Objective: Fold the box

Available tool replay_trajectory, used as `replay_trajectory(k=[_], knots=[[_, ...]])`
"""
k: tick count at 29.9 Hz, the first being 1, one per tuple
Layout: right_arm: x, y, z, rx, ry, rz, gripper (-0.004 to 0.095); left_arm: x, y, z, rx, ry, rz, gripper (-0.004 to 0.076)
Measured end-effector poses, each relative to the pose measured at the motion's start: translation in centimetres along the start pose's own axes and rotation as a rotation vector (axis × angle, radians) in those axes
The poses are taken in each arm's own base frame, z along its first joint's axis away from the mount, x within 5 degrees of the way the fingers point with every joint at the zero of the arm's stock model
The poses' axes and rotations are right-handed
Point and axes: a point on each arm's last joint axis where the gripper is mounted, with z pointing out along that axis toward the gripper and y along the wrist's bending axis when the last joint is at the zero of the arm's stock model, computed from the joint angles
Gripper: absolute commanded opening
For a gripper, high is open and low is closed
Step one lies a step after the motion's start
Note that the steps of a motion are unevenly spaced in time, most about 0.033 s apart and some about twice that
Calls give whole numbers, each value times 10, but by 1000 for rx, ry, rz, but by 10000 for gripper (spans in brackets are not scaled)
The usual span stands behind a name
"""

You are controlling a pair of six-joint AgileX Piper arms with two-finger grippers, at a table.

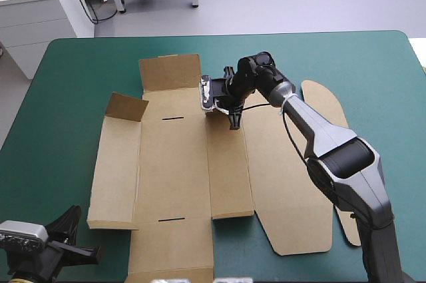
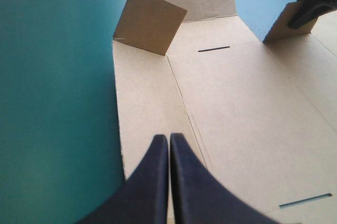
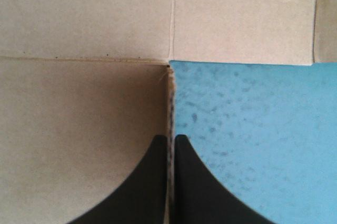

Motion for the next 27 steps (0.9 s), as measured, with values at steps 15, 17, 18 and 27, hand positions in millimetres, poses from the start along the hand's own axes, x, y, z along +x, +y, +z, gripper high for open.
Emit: replay_trajectory(k=[15, 17, 18, 27], knots=[[-4, -4, -4, 19, -34, 226, 737, 0, 0, 0, 0, 0, 0, -8], [-7, -6, -10, 18, -38, 277, 736, 0, 0, 0, 0, 1, 0, -8], [-9, -8, -15, 18, -42, 305, 729, 0, 0, 0, 0, 1, 0, -8], [-20, -22, -82, 123, -21, 698, 220, 0, 0, 0, 0, 1, 0, -8]])
